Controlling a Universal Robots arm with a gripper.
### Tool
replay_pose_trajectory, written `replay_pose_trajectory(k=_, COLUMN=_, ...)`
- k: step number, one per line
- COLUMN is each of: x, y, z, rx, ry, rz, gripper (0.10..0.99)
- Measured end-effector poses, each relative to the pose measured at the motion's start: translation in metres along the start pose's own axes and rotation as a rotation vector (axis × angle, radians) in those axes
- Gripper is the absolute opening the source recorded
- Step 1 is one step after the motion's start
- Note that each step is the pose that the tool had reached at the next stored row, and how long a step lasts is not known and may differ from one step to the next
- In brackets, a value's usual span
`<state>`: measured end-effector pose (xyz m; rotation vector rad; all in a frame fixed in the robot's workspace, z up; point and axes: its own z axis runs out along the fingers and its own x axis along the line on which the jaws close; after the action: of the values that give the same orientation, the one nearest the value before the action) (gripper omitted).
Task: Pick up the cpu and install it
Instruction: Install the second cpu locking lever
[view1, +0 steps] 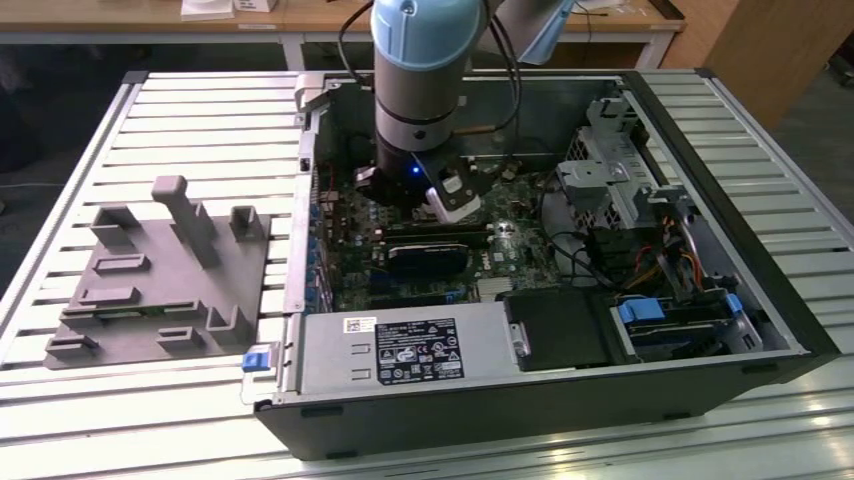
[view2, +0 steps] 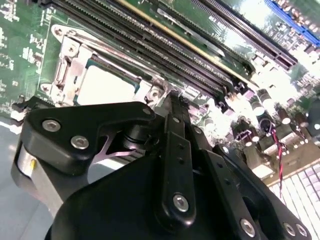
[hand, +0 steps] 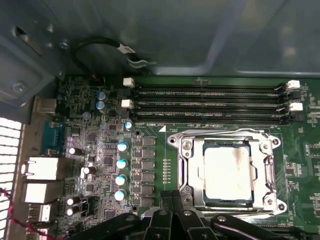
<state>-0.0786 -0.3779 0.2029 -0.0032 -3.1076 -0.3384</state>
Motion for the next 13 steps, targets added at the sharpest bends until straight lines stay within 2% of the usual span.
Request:
replay_pose_trajectory(k=6, x=0.0001, y=0.0011, z=-0.0052, rx=-0.006, ry=0.0001, rz=0.0, gripper=0.106)
replay_pose_trajectory(k=13, x=0.0002, y=0.0031, z=-0.0143, rx=-0.017, ry=0.0002, rz=-0.001, gripper=0.106)
